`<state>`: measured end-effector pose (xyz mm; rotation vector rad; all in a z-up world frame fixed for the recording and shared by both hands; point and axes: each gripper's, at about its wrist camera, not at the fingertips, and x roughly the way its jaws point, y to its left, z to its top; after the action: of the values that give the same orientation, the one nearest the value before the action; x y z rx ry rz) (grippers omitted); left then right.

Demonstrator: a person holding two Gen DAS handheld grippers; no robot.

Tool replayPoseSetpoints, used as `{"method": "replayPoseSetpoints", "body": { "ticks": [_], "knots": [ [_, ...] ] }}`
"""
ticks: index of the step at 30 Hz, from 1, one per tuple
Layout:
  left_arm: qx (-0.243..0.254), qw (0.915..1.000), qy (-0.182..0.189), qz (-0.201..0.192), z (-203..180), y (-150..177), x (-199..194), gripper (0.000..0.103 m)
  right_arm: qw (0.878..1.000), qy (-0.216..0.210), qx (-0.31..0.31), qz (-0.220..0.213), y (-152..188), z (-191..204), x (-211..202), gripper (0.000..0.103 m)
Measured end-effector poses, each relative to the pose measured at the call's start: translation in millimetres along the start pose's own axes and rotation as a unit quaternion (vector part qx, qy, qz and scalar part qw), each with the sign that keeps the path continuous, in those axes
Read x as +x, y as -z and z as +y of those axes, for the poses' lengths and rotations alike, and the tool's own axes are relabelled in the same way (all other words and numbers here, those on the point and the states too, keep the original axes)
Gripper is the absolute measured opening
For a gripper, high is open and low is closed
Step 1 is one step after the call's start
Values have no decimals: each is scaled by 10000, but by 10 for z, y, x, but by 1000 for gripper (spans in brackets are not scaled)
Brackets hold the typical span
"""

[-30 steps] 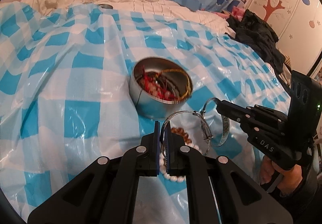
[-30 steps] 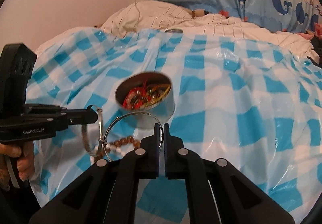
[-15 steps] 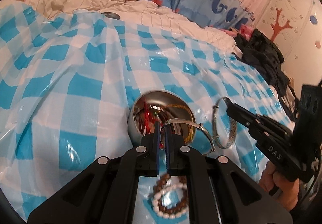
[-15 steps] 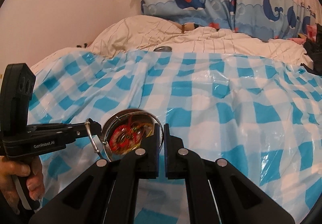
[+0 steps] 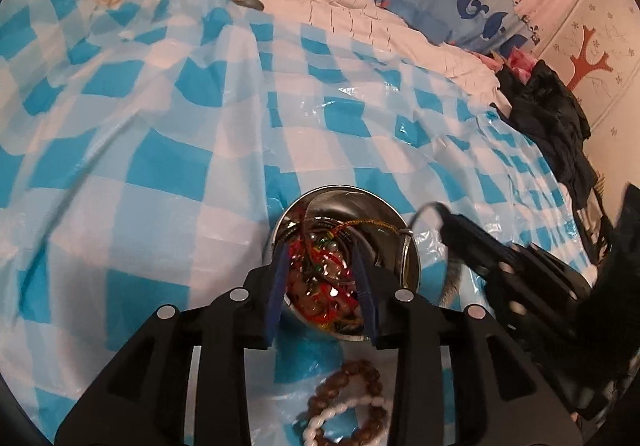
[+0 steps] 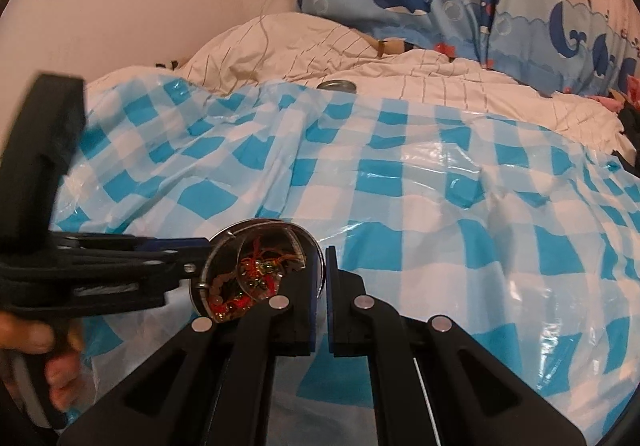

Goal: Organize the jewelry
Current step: 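Carry the silver bangle into the silver tin and open the right gripper, then move both grippers back to the white and brown bead bracelets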

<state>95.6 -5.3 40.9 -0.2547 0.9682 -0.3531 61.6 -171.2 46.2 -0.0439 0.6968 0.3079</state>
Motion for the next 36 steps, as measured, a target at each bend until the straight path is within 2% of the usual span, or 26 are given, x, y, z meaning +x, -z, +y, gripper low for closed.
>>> {"method": "replayPoseSetpoints", "body": {
  "ticks": [1, 2, 3, 9, 13, 16, 19, 22, 26, 30, 34, 36],
  "knots": [
    [-3, 10000, -76, -14, 10, 11, -55, 37, 10000, -3, -29, 15, -11, 28, 38, 5],
    [-38, 9998, -189, -55, 37, 26, -121, 51, 10000, -17, -49, 25, -20, 48, 69, 4],
    [-68, 9996, -245, -120, 69, 39, -175, 54, 9999, -21, -87, 50, -31, 79, 114, 5],
    [-197, 9990, -283, -292, 280, 107, -416, 60, 9990, 60, -252, 351, 8, 190, 335, 6],
    [-279, 9989, -234, -312, 355, 160, -465, 62, 9998, 89, -116, 131, 22, 122, 104, 25],
    [-167, 9991, -210, -319, 319, 241, -482, 65, 10000, 14, -15, 81, 135, 73, -131, 27],
    [97, 9993, -258, -265, 210, 368, -479, 69, 9996, -42, 158, 240, 423, 21, -301, 39],
    [396, 9987, -302, -146, 98, 564, -441, 71, 9968, -137, 426, 661, 796, -10, -359, 41],
    [616, 9969, -479, -113, 27, 862, -396, 71, 9956, -62, 682, 636, 1000, 1, -352, 59],
    [662, 9955, -590, -346, 33, 1085, -369, 72, 9970, 222, 498, 543, 1076, 93, -281, 61],
    [669, 9936, -679, -612, 60, 1189, -324, 74, 9969, 399, 564, 367, 1102, 60, -341, 73],
    [671, 9929, -774, -609, 62, 1202, -266, 74, 9966, 418, 605, 376, 1111, 45, -333, 73]
  ]
}}
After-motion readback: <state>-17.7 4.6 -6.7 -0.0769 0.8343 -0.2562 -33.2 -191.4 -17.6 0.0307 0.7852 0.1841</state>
